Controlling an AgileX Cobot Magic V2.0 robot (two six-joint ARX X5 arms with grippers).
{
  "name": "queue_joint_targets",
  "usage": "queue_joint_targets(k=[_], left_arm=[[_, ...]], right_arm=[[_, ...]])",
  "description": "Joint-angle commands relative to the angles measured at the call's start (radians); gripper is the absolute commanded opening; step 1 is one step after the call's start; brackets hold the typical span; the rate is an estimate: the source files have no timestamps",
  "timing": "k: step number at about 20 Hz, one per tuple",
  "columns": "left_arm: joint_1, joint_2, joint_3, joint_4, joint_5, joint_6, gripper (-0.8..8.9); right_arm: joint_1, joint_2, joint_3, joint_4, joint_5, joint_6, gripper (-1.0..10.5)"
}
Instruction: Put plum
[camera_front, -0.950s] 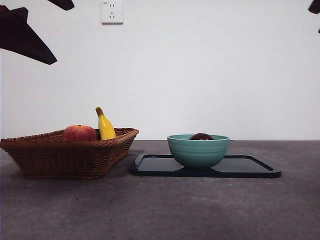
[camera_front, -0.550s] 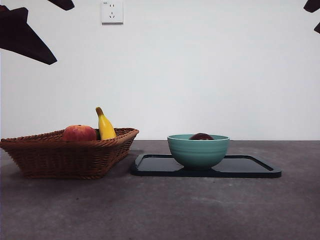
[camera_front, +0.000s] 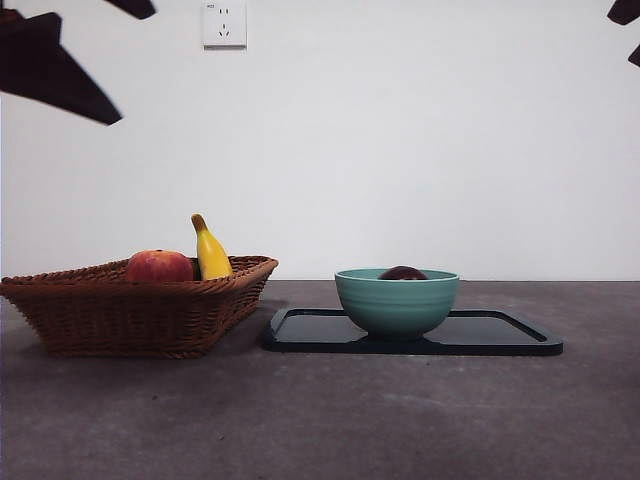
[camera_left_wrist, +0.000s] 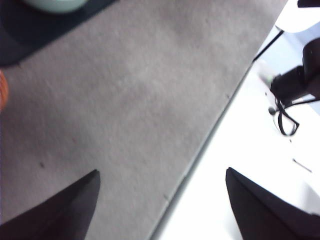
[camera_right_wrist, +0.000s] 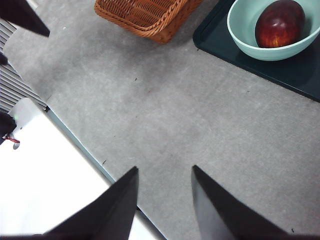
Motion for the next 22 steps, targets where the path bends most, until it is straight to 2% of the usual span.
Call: queue_joint_targets(k=[1,4,7,12,15,22], left_arm=[[-0.01,0.006,0.011,0.083,0.008,-0.048,4.02],[-0.027,0.006,0.015,0.198,0.002,-0.077,4.02],[-0.047,0.02,0.031,0.303,-0.061,-0.114,4.03],[-0.07,0.119,0.129,0.354,-0.166,-0.138,4.05],[-0.079,0.22,0.232,0.343,-0.175,-0.145,4.05],[-0.118,0.608,0.609,0.323,-0.212,-0.147,4.05]], right_arm=[[0.005,0.004,0.009,0.009,-0.004,-0.008,1.7],[0.005,0.004,0.009,0.009,-0.004,-0.008,1.7],[0.005,0.004,0.009,0.01,-0.004,-0.008,1.7],[0.005,0.004,0.009,0.01,-0.004,-0.008,1.7],[0.005,0.004,0.009,0.01,-0.003,-0.008,1.7],[0.005,0.004,0.009,0.01,-0.003,-0.008,1.7]])
